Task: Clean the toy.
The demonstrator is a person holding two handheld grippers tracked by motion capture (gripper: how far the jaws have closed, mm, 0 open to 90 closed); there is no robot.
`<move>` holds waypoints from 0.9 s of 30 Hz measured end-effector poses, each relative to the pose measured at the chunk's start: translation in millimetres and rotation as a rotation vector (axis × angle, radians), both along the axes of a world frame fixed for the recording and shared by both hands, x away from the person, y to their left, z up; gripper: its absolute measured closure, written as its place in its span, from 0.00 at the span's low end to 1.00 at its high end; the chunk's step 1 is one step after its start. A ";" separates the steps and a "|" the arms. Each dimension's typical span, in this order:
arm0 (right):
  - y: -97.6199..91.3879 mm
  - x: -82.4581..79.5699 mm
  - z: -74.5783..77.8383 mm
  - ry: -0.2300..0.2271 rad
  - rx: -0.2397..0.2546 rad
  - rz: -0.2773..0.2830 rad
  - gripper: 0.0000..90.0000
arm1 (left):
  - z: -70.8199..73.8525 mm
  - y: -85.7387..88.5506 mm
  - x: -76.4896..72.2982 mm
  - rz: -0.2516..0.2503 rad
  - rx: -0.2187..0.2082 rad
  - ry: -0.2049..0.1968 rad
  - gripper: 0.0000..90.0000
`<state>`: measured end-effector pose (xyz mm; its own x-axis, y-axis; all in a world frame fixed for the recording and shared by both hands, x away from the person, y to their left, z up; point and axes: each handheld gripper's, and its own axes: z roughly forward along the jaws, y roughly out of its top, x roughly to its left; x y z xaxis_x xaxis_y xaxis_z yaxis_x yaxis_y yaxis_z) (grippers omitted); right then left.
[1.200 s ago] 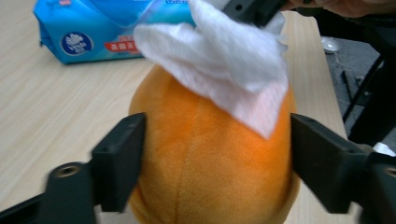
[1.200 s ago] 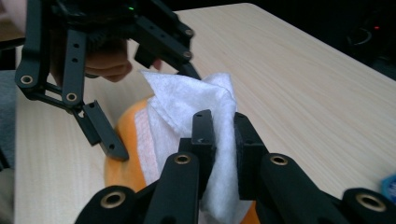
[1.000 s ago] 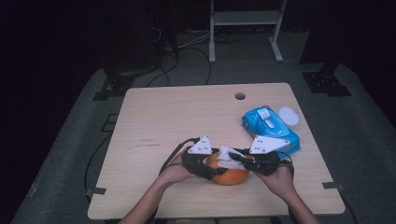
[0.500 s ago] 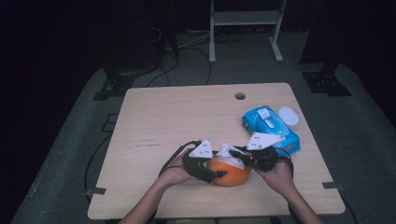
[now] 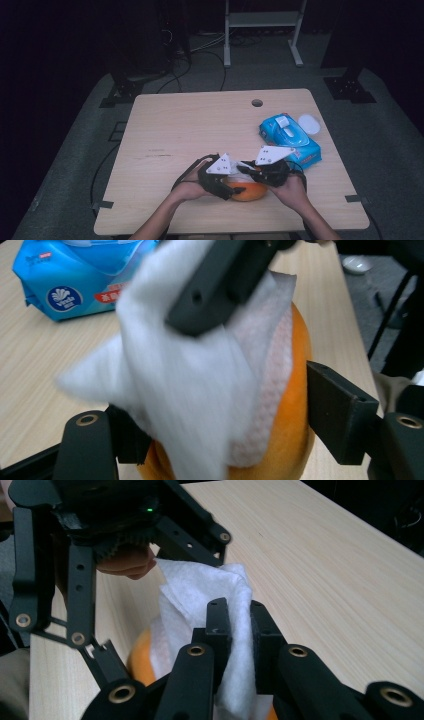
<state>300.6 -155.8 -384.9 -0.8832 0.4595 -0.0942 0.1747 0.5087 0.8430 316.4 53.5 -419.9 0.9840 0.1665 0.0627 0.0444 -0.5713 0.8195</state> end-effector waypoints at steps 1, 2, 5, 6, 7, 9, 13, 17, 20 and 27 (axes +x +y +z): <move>-3.3 2.3 -0.2 0.012 0.005 -0.006 0.90 | -1.1 2.0 1.4 -0.008 0.001 -0.001 0.32; -6.5 3.6 -0.8 0.015 0.006 -0.017 0.90 | -2.3 3.2 2.1 -0.010 -0.007 0.006 0.32; -19.7 6.1 -3.8 0.032 0.026 -0.046 0.90 | -6.9 9.9 6.4 -0.021 -0.018 0.024 0.32; -25.3 6.4 -5.3 0.037 0.034 -0.059 0.90 | -9.2 12.7 7.6 -0.019 -0.027 0.036 0.32; -32.3 6.4 -7.5 0.043 0.043 -0.075 0.90 | -10.1 14.5 8.4 -0.019 -0.027 0.041 0.32; -41.5 5.5 -10.6 0.056 0.055 -0.096 0.90 | -11.7 17.6 10.4 -0.025 -0.028 0.046 0.32; -57.4 2.7 -16.8 0.079 0.080 -0.126 0.90 | -12.9 18.9 11.7 -0.034 -0.033 0.055 0.32; -66.5 0.5 -20.4 0.092 0.111 -0.140 0.90 | -13.8 20.4 12.1 -0.036 -0.038 0.056 0.32; -69.9 0.3 -22.7 0.104 0.136 -0.141 0.90 | -14.0 20.7 12.0 -0.034 -0.041 0.059 0.31; -67.0 -1.9 -24.3 0.093 0.138 -0.147 0.90 | -4.7 16.5 12.5 -0.004 -0.052 0.101 0.16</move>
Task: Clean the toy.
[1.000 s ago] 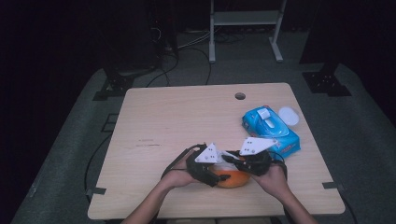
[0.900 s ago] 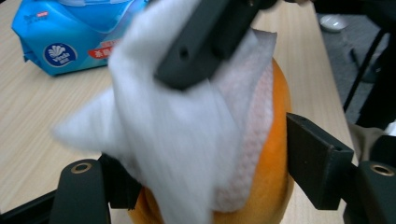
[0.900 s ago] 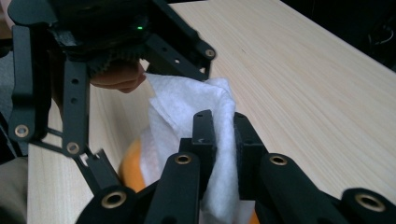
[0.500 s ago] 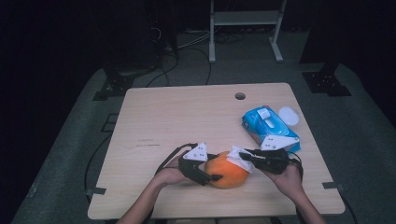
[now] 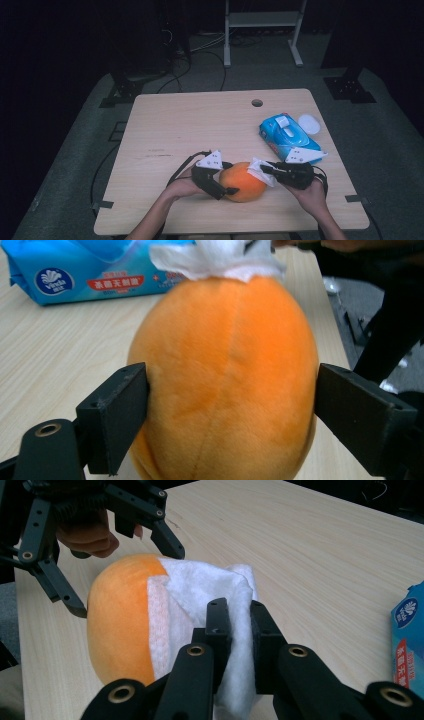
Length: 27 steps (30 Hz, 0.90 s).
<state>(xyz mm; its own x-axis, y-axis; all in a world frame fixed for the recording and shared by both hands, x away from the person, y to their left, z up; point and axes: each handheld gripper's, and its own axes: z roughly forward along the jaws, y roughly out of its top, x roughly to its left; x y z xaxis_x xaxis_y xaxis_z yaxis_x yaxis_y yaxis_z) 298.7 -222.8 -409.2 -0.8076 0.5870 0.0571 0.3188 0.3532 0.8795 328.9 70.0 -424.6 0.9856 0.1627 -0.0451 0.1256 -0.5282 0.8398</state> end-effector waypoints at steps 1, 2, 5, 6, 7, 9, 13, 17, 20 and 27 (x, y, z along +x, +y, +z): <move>-0.1 -0.2 -0.1 -0.001 0.001 -0.003 0.90 | 0.0 0.0 -0.5 -0.003 0.008 -0.011 0.18; 0.0 -0.3 0.0 0.001 0.004 -0.004 0.90 | -0.3 0.2 -1.1 -0.004 0.013 -0.014 0.22; 3.4 -2.5 2.8 -0.015 0.006 0.000 0.90 | -1.7 0.4 -1.2 0.003 0.027 -0.019 0.26; 5.1 -3.2 3.8 -0.018 0.011 0.003 0.90 | -2.0 0.3 -1.3 0.006 0.029 -0.020 0.26; 7.9 -4.3 5.3 -0.023 0.017 0.013 0.90 | -2.3 0.1 -1.3 0.009 0.027 -0.020 0.26; 14.3 -6.1 8.0 -0.039 0.015 0.034 0.90 | -2.9 0.6 -1.0 0.010 0.029 -0.021 0.26; 18.7 -6.9 8.8 -0.050 0.004 0.046 0.90 | -6.7 6.7 3.1 0.005 0.016 -0.005 0.28; 7.9 -2.9 3.2 -0.033 0.016 0.020 0.90 | -9.8 12.7 7.9 0.012 0.005 0.023 0.29; -2.2 0.4 -1.1 -0.005 0.048 -0.002 0.90 | -10.6 14.0 8.8 0.012 0.000 0.030 0.29; -5.1 -0.2 -3.2 0.001 0.056 -0.011 0.90 | -11.9 14.9 8.9 0.016 -0.009 0.037 0.29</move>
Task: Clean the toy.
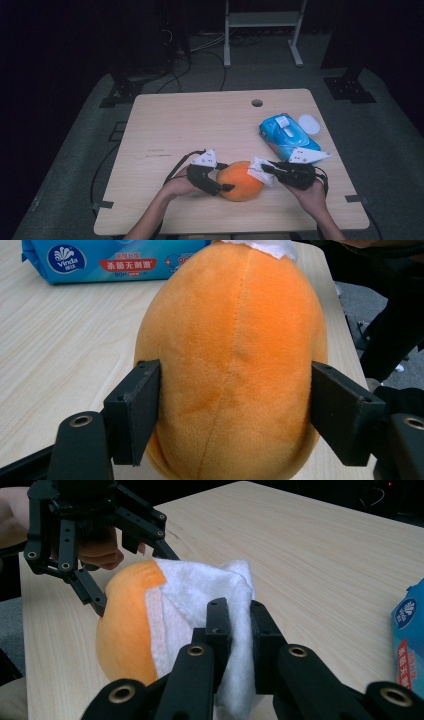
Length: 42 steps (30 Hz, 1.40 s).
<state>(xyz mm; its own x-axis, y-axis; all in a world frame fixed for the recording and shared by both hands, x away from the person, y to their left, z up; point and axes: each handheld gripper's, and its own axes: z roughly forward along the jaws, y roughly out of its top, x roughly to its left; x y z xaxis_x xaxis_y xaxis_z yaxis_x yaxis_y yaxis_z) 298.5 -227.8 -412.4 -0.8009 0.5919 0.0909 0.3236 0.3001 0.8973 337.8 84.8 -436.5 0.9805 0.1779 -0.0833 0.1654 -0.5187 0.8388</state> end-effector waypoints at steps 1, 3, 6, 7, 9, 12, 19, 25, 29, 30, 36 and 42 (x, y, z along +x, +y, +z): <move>0.0 0.1 -0.1 0.003 0.001 0.000 0.90 | -0.3 0.0 -0.1 0.001 -0.003 0.000 0.29; -0.2 0.3 -0.7 0.002 0.003 -0.002 0.90 | -0.1 -0.9 -0.7 0.005 -0.004 0.002 0.29; 1.6 0.0 0.3 -0.001 -0.001 -0.005 0.90 | 1.4 -3.5 -1.8 0.003 0.009 -0.005 0.28; 3.6 -0.7 1.4 -0.004 -0.002 -0.002 0.90 | 1.9 -4.8 -2.6 0.000 0.012 -0.010 0.28; 10.0 -2.2 3.4 -0.015 -0.004 0.017 0.90 | 3.0 -6.8 -4.2 -0.004 0.024 -0.022 0.28; 20.4 -5.2 5.0 -0.023 -0.007 0.052 0.90 | 2.6 -6.0 -4.6 -0.011 0.028 -0.027 0.28; 11.2 -2.2 3.6 -0.022 -0.032 0.033 0.90 | 2.5 -4.9 -3.6 -0.004 0.008 -0.016 0.27; 6.4 -2.3 2.3 -0.024 -0.041 0.013 0.90 | 3.3 -6.6 -3.8 -0.001 0.007 -0.011 0.26; 11.1 -3.3 3.9 -0.028 -0.045 0.013 0.90 | 4.6 -8.8 -5.0 0.004 0.019 -0.017 0.24; 12.7 -3.6 4.4 -0.032 -0.043 0.015 0.90 | 5.0 -9.0 -5.1 0.004 0.023 -0.018 0.24; 27.6 -6.7 8.8 -0.044 -0.034 0.056 0.90 | 5.6 -12.5 -6.4 0.010 0.022 -0.025 0.24; 40.4 -9.4 10.6 -0.064 -0.049 0.091 0.90 | 3.0 -12.3 -6.0 0.021 0.002 -0.019 0.22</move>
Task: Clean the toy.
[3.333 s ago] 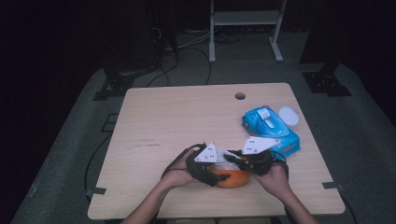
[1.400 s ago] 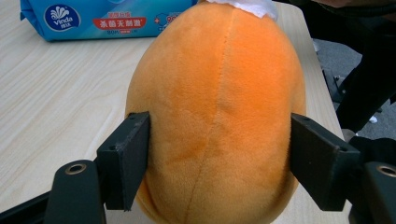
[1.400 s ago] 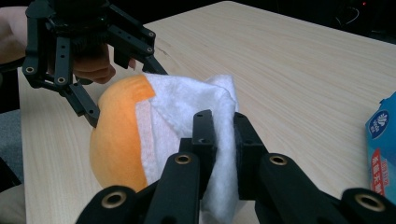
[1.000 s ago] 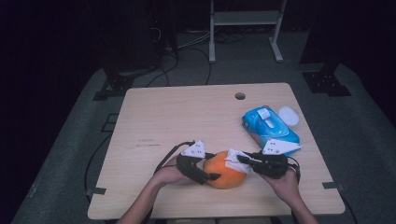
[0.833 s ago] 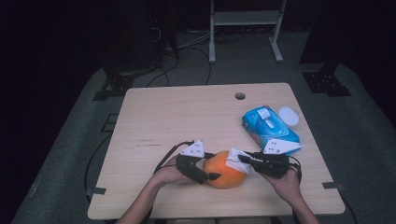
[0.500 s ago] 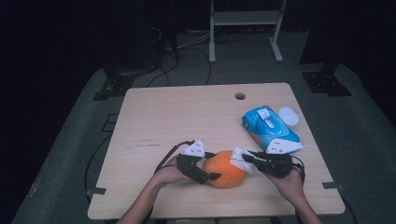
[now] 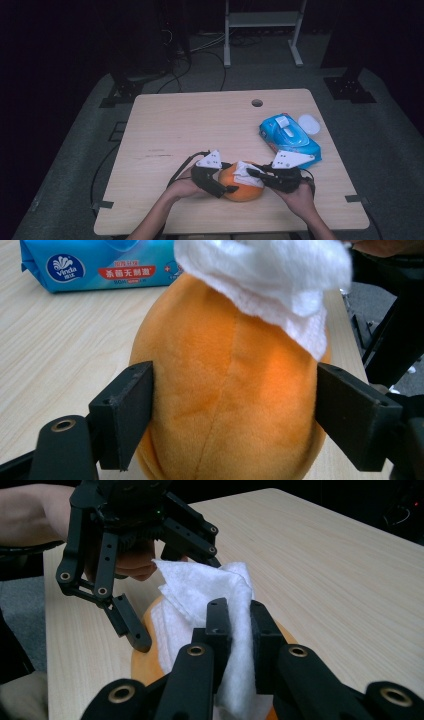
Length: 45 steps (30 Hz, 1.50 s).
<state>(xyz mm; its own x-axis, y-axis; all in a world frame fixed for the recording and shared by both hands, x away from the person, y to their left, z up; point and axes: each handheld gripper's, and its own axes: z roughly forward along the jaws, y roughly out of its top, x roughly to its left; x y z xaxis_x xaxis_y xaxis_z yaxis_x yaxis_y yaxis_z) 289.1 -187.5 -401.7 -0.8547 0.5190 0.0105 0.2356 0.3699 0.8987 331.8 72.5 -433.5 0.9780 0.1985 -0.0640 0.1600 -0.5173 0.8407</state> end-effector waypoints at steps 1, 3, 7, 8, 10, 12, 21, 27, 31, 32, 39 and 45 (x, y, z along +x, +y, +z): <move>-2.1 1.0 -0.3 0.010 0.004 -0.002 0.90 | 0.1 0.1 0.1 0.001 -0.003 0.001 0.22; -7.4 3.8 -2.2 0.016 0.010 -0.009 0.90 | 1.4 0.6 0.7 0.001 -0.004 -0.002 0.23; -21.5 8.5 -6.7 0.040 0.026 -0.042 0.90 | -0.7 4.3 2.6 -0.002 -0.035 0.015 0.23; -25.2 9.3 -7.7 0.045 0.030 -0.053 0.90 | -1.2 5.4 3.3 -0.007 -0.040 0.018 0.22; -31.0 10.3 -9.0 0.051 0.030 -0.071 0.90 | -1.8 4.9 5.4 0.018 -0.035 0.038 0.13; -34.7 11.6 -10.0 0.055 0.033 -0.081 0.90 | -4.3 4.5 7.9 0.032 -0.026 0.069 0.07; -30.0 13.3 -6.2 0.067 0.066 -0.069 0.90 | -0.3 0.9 2.4 0.018 -0.003 0.036 0.25; -15.8 10.8 0.7 0.057 0.089 -0.022 0.90 | 6.7 -7.7 -5.5 0.016 0.013 -0.014 0.30; -17.6 11.1 1.4 0.042 0.075 -0.035 0.90 | 7.6 -6.4 -4.9 0.021 -0.009 -0.011 0.34; -19.8 12.0 0.7 0.047 0.079 -0.040 0.90 | 7.7 -6.4 -4.8 0.020 -0.011 -0.011 0.34; -34.8 16.1 -6.4 0.064 0.069 -0.082 0.90 | 6.1 -4.4 -3.8 0.021 -0.027 -0.007 0.34; -44.8 15.3 -12.2 0.078 0.050 -0.116 0.90 | 1.2 -1.7 0.2 0.013 -0.047 0.023 0.23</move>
<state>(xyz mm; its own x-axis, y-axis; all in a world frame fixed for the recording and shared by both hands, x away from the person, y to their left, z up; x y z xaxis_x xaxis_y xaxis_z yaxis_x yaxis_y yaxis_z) 304.3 -232.3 -414.0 -0.7846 0.6113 0.1031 0.3442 0.2912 0.8926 332.0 70.8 -432.3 0.9736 0.2072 -0.0962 0.1861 -0.4755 0.8598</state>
